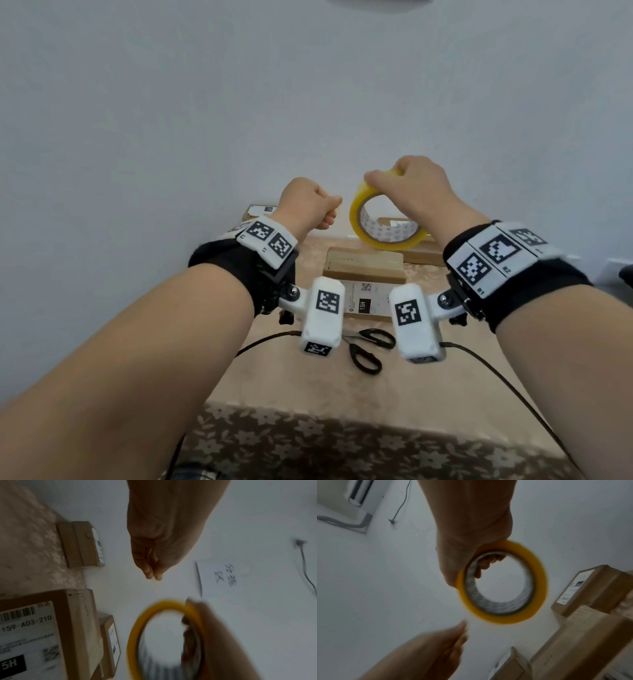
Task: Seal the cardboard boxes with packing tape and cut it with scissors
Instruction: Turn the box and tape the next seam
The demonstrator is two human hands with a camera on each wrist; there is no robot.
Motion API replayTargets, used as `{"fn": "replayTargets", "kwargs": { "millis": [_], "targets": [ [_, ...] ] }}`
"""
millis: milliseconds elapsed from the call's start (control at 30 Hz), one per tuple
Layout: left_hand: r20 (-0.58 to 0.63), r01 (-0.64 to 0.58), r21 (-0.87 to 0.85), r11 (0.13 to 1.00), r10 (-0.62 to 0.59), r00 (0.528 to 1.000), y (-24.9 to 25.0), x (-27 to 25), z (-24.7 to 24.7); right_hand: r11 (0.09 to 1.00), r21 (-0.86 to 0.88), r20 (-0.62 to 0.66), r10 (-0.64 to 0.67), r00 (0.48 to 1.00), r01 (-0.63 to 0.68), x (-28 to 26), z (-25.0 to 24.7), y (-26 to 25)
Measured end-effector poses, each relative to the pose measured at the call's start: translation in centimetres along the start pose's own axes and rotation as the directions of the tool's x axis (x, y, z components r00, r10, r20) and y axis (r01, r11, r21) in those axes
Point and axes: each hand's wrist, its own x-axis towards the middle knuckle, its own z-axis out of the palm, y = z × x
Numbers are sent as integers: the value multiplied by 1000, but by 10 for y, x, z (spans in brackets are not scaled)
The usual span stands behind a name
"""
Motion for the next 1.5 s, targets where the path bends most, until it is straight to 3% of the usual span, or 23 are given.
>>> {"fn": "replayTargets", "kwargs": {
  "millis": [67,133,433,700,933,1267,1400,1500],
  "targets": [
    [-11,44,-72,996,-45,999,-11,4,-12,967,-246,82,-45,996,64,4,5,7],
    [7,86,-71,994,-86,996,-24,6,-15,937,-340,165,-31,986,86,5,16,17],
    [75,294,-130,947,-286,955,-73,23,5,846,-513,250,-16,968,147,26,48,15],
    [118,398,-60,916,-389,914,-95,32,17,732,-652,306,20,952,194,30,74,9],
    [119,449,-65,891,-440,890,-111,31,26,641,-722,282,-70,957,260,31,84,18],
    [150,483,-123,867,-465,873,-121,23,47,663,-698,278,-95,956,269,31,91,21],
    [244,558,-198,806,-510,825,-120,14,58,816,-523,195,-165,967,245,30,87,24],
    [229,542,-67,838,-516,825,-117,8,53,886,-389,153,-209,966,253,32,82,27]
  ]
}}
